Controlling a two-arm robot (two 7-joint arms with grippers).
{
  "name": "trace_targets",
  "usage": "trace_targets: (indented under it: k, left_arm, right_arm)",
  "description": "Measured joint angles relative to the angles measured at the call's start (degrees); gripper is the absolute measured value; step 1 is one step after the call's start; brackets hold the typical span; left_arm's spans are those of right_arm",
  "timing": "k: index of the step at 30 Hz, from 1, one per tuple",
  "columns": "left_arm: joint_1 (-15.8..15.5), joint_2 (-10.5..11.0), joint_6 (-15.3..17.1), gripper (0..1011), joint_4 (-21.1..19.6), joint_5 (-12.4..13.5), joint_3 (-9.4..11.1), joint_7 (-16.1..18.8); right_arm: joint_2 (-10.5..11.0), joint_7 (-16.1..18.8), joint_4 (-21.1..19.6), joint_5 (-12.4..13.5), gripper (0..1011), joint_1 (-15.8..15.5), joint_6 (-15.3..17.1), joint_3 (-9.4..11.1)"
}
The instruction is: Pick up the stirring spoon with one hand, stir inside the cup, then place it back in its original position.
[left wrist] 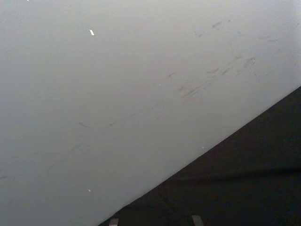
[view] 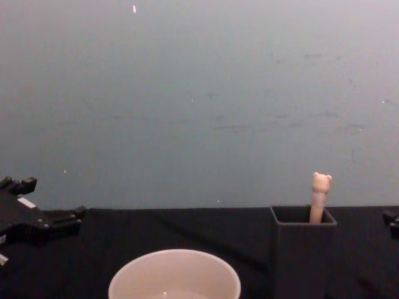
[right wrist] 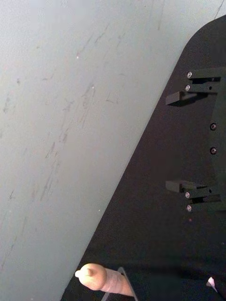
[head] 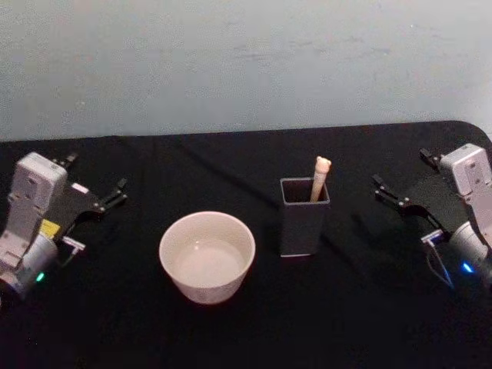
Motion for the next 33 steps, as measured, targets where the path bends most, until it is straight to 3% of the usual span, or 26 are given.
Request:
trace_targets:
  k: [5, 11, 21, 26, 33]
  left_arm:
    - [0.00, 0.00, 0.00, 1001, 0.00, 0.00, 0.00, 0.00]
    - [0.00, 0.00, 0.00, 1001, 0.00, 0.00, 0.00, 0.00]
    - [0.00, 0.00, 0.00, 1001, 0.00, 0.00, 0.00, 0.00]
    - [-0.01, 0.00, 0.00, 1001, 0.00, 0.00, 0.00, 0.00]
    - [0.00, 0.00, 0.00, 1001, 0.00, 0.00, 0.00, 0.00]
  right_arm:
    - [-0.33, 0.59, 0.09, 0.00, 1003, -0.08, -0.39, 0.79]
    - [0.55, 4.10, -1.40, 3.06, 1002, -1.27, -0.49, 3.09]
    - [5.26, 16.29, -6.96, 13.10, 1002, -6.33, 0.39, 7.64]
    - [5.97, 20.30, -9.10, 16.35, 1003, -8.45, 1.21, 8.64]
    - [5.38, 23.41, -10.49, 16.62, 1002, -9.33, 1.48, 8.04]
